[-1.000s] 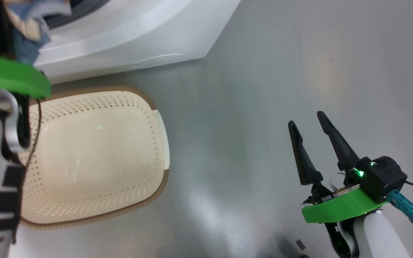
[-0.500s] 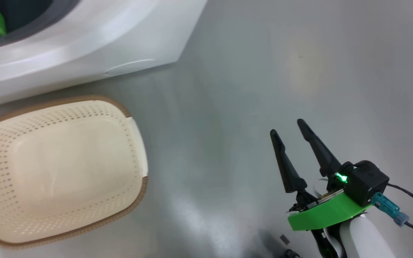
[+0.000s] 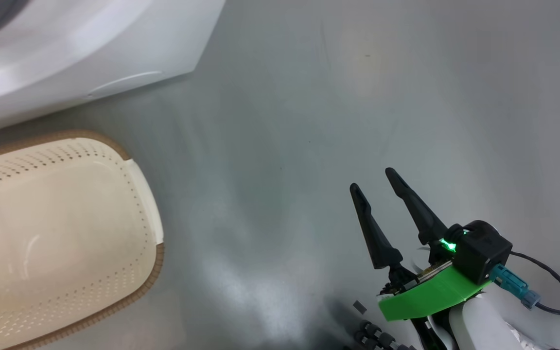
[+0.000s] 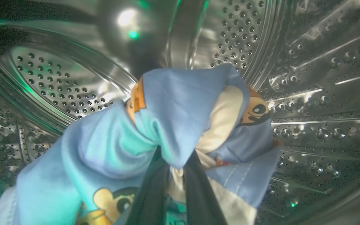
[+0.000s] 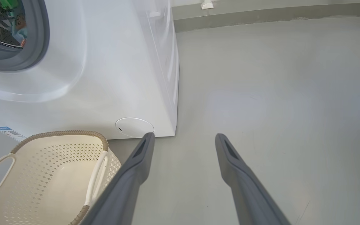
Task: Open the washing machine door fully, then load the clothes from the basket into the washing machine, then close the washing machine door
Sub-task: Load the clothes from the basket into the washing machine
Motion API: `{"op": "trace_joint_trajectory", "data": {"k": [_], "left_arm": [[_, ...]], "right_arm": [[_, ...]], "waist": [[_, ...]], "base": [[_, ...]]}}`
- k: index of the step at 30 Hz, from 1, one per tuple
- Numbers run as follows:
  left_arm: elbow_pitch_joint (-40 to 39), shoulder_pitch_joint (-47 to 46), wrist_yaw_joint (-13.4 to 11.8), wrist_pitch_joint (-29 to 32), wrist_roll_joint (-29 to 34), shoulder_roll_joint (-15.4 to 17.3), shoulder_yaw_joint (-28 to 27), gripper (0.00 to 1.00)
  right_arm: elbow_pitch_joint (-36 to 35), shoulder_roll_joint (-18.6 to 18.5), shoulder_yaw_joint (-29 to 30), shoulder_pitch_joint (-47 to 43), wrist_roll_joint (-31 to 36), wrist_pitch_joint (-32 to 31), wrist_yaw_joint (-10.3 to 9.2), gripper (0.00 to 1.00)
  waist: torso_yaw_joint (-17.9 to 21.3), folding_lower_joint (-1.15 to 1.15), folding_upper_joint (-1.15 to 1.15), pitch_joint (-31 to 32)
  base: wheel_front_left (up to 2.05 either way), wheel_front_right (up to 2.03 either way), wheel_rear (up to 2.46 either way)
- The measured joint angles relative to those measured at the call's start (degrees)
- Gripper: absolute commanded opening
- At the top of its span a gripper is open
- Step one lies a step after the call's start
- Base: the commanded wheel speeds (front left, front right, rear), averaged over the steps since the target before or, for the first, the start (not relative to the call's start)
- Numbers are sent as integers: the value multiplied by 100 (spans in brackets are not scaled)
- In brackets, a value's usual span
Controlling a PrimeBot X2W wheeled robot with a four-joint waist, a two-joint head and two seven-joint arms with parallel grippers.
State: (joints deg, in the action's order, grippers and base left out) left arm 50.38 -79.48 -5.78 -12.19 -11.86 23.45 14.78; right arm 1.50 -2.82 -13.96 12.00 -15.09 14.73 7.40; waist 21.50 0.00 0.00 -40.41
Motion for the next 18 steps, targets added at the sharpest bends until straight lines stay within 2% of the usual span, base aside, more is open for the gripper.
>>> {"op": "trace_joint_trajectory", "data": {"k": [11, 18], "left_arm": [[330, -678, -9, -209, 54, 136, -37, 0], [-202, -709, -119, -249, 57, 199, -218, 0]], "right_arm": [[-18, 14, -77, -35, -30, 0, 0, 100], [-47, 18, -116, -31, -167, 0, 0, 100]], "waist": [[134, 0, 0, -194], [154, 0, 0, -350]], "base": [[0, 0, 0], [0, 0, 0]]}}
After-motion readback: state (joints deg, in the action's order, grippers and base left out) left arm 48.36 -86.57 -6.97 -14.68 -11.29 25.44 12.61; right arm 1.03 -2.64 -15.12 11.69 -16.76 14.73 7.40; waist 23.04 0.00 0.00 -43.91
